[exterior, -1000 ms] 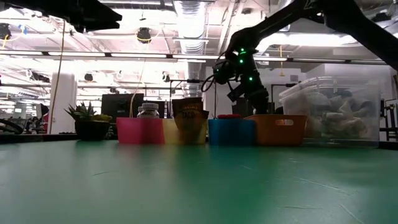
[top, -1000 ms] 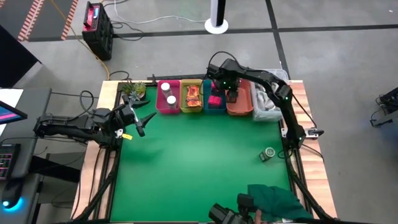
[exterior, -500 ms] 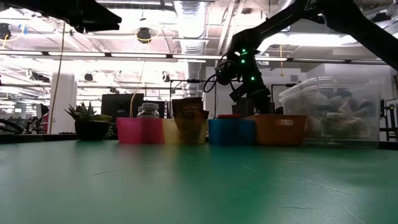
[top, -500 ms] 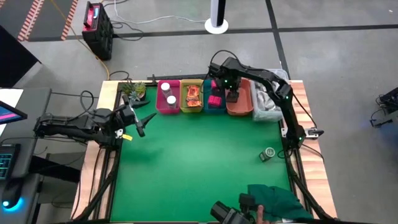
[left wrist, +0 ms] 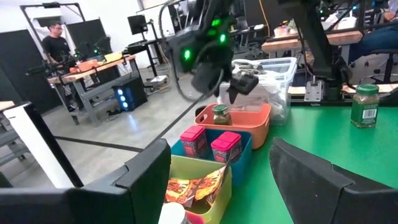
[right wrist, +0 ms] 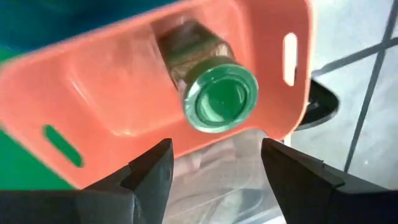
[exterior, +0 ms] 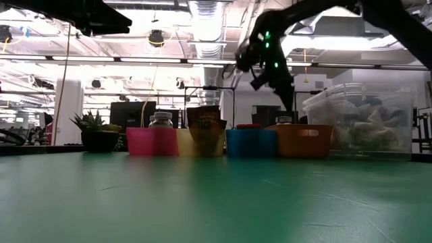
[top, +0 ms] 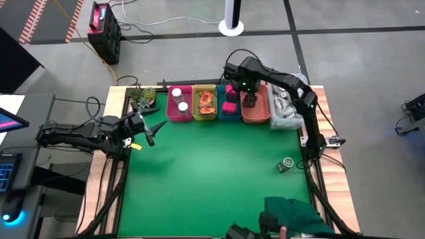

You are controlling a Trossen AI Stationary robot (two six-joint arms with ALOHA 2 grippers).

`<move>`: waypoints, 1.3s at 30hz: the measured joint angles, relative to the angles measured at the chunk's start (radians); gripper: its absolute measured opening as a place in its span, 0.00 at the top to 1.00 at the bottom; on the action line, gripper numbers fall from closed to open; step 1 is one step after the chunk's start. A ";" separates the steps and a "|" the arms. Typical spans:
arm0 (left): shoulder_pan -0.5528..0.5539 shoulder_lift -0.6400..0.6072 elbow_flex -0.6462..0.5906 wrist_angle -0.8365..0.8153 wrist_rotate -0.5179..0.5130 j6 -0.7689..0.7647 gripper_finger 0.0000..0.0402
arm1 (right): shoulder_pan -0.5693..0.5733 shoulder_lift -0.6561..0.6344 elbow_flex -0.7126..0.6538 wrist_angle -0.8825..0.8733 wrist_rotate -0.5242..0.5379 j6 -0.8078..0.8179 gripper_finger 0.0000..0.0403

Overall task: Sort spices by type
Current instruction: Put the green seasoning bottle into the orange bin

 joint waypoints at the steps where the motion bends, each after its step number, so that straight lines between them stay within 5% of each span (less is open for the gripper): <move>1: 0.000 0.000 0.000 -0.001 0.000 0.000 0.36 | 0.010 -0.015 -0.001 0.003 -0.001 0.014 0.31; 10: 0.000 0.000 0.000 -0.002 0.000 0.000 0.36 | 0.175 -0.182 -0.003 0.003 -0.233 0.160 0.31; 17: 0.000 0.000 0.000 -0.002 0.000 -0.001 0.36 | 0.416 -0.330 -0.154 0.004 -0.240 0.190 0.31; 24: 0.000 0.000 0.000 0.005 0.000 -0.014 0.36 | 0.615 -0.469 -0.441 0.002 -0.240 0.393 0.31; 33: 0.000 0.000 0.000 0.008 0.000 -0.023 0.36 | 0.694 -0.674 -0.677 0.003 -0.308 0.696 0.30; 39: 0.000 0.000 0.000 0.001 0.000 -0.027 0.36 | 0.746 -0.791 -0.754 0.012 -0.329 0.789 0.20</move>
